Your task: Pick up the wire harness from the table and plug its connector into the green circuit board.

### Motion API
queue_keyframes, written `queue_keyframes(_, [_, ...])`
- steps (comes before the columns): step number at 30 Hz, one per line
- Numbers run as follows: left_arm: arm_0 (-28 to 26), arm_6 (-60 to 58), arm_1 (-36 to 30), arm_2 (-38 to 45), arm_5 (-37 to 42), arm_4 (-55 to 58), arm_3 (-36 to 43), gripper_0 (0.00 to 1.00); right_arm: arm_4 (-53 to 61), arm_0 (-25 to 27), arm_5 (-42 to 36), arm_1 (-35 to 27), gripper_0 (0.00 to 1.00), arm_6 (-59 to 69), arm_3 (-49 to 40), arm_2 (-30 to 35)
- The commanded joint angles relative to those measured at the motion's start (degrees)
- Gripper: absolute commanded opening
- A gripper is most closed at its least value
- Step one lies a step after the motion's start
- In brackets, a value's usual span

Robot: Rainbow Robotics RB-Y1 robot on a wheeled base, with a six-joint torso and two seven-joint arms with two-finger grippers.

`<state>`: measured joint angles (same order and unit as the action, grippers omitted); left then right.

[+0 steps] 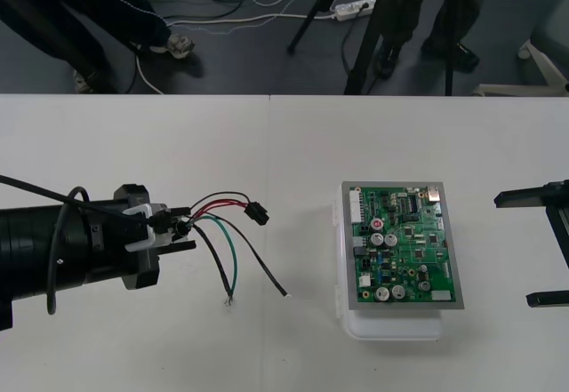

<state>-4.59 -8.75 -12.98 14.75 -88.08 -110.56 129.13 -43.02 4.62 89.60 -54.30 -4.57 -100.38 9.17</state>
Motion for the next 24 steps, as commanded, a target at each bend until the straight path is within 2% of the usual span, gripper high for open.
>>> queue_keyframes(1, [3.4, -8.8, 2.3, 0.9, -1.9, -0.4, 2.3, 0.00, 0.3, 0.6, 0.4, -0.9, 1.00, -1.1, -0.3, 2.2])
queue_keyframes(10, [9.0, -17.4, 2.3, -2.4, -1.9, -4.3, 2.2, 0.00, 0.3, 0.6, 0.4, -0.9, 1.00, -0.5, -0.3, 2.2])
queue_keyframes(24, [14.0, -24.8, 2.3, -10.2, 1.8, -9.6, 2.1, 0.00, 0.3, 1.3, 0.4, -0.9, 1.00, 1.1, -2.3, 2.2])
